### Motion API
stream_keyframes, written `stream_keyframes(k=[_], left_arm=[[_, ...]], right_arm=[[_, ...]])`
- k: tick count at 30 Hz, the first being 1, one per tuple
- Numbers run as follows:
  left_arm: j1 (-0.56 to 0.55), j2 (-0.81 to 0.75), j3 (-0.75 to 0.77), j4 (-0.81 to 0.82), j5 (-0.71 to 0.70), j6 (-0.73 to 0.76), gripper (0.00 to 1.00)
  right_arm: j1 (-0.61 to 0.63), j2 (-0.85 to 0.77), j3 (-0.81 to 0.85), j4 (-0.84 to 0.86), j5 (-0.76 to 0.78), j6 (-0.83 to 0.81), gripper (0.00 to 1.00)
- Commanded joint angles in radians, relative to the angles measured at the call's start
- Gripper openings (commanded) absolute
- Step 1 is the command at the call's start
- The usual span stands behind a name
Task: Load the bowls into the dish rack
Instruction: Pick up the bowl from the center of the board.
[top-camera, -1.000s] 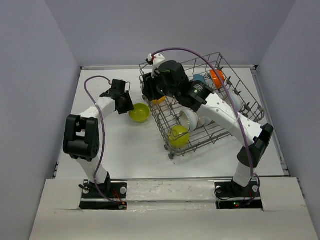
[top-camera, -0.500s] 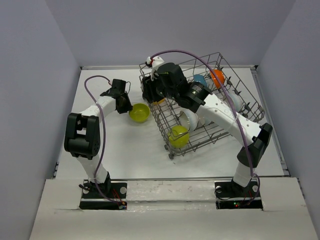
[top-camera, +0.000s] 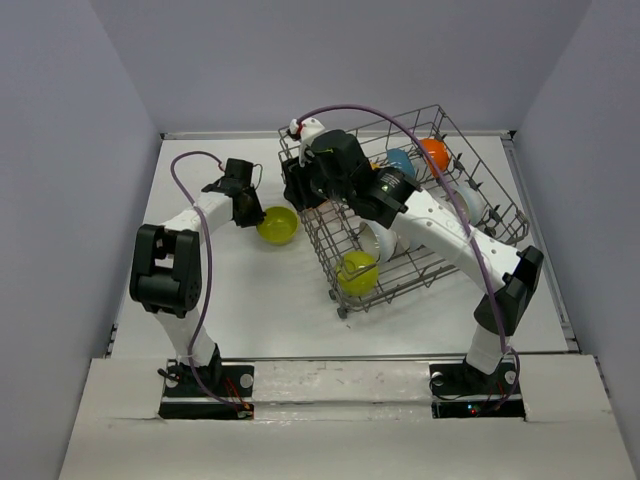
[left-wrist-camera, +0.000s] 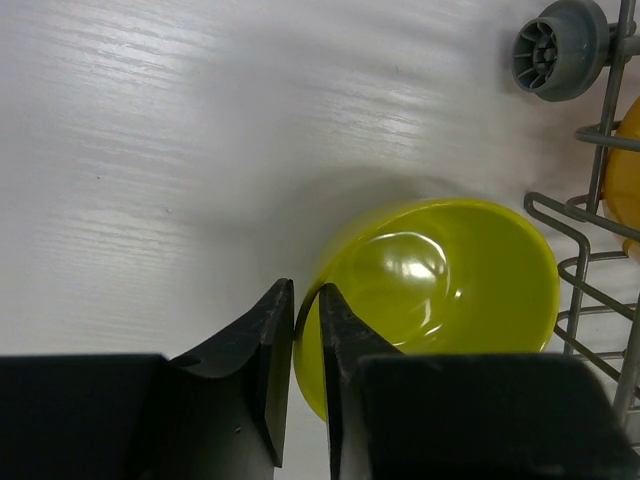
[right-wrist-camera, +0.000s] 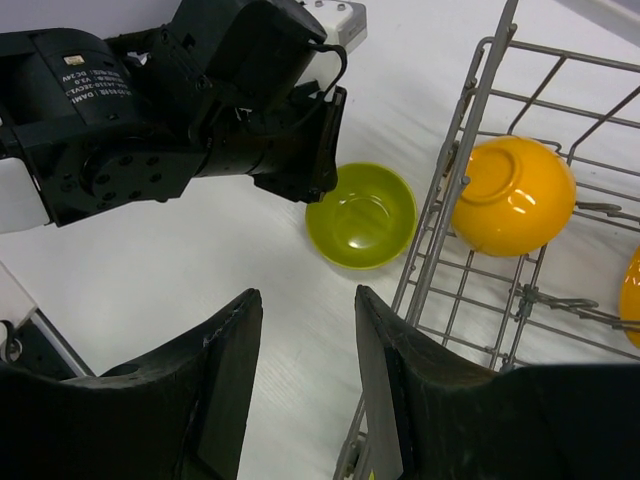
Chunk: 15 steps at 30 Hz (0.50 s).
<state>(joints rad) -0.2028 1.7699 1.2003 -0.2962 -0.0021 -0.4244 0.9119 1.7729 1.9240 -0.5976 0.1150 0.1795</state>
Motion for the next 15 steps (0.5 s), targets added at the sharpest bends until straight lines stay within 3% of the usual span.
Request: stream_keyframes(k=[1,6,10,15], left_arm=[[-0.003,0.005,0.038,-0.006,-0.004,0.019,0.24],[-0.009,0.007,0.033,-0.014,-0.012,0.027,0.16],[-0.009,-0.006,0.028,-0.020,-0.012,0.029,0.00],[-0.012,-0.030,0.028,-0.034,-0.003,0.035,0.00]], right_arm=[[0.010,-0.015,-0.017,0.033,-0.006,-0.020,0.48],[0.010,-0.012,-0.026,0.033,0.003,-0.035,0.48],[0.019,-0.013,-0.031,0.033,0.006,-0.046,0.48],[0.019,-0.020,-0.042,0.036,0.009,-0.080,0.48]])
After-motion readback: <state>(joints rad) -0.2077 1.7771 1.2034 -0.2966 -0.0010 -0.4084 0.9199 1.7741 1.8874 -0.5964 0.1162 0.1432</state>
